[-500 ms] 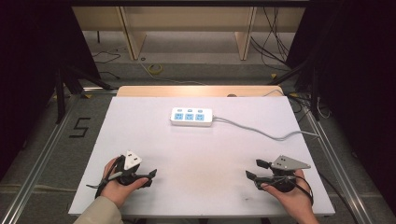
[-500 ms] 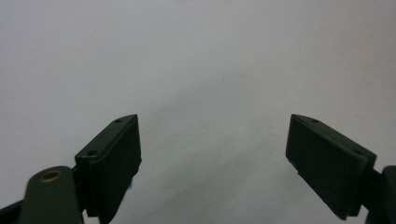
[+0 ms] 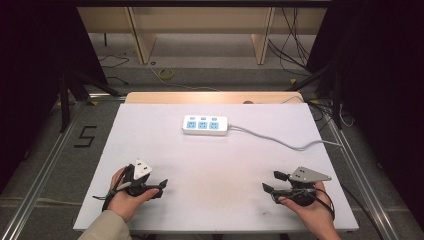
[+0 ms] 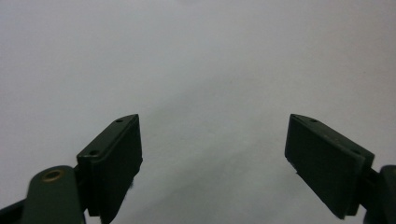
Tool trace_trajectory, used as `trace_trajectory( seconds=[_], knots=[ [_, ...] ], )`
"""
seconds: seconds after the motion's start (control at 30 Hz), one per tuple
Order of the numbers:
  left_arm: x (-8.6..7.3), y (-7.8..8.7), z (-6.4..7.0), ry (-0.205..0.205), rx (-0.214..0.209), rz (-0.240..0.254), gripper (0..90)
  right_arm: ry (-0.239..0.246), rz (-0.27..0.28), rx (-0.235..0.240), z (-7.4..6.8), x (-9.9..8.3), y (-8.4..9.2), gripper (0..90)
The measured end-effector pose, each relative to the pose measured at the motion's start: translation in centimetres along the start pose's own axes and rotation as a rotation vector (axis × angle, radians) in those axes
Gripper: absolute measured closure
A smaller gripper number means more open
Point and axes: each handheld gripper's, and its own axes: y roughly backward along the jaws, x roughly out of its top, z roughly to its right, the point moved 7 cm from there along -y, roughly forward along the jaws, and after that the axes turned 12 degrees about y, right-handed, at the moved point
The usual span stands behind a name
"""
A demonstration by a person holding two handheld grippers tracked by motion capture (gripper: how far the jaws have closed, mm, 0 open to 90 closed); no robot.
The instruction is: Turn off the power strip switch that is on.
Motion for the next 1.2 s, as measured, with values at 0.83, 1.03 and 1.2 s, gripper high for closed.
trace_trajectory(
  seconds=[0.83,1.03,1.2],
  knots=[
    [2.4,-1.0,-0.6,0.034,0.026,0.015,23.0,0.014,0.001,0.002,-0.1,0.2,-0.2,35.9],
    [3.1,-1.3,-0.5,0.028,0.02,0.016,28.2,0.012,-0.003,0.004,-0.1,0.1,-0.2,36.0],
    [3.9,-1.6,-0.5,0.028,0.019,0.021,33.0,0.013,-0.001,0.002,-0.1,0.2,-0.2,36.0]
  ],
)
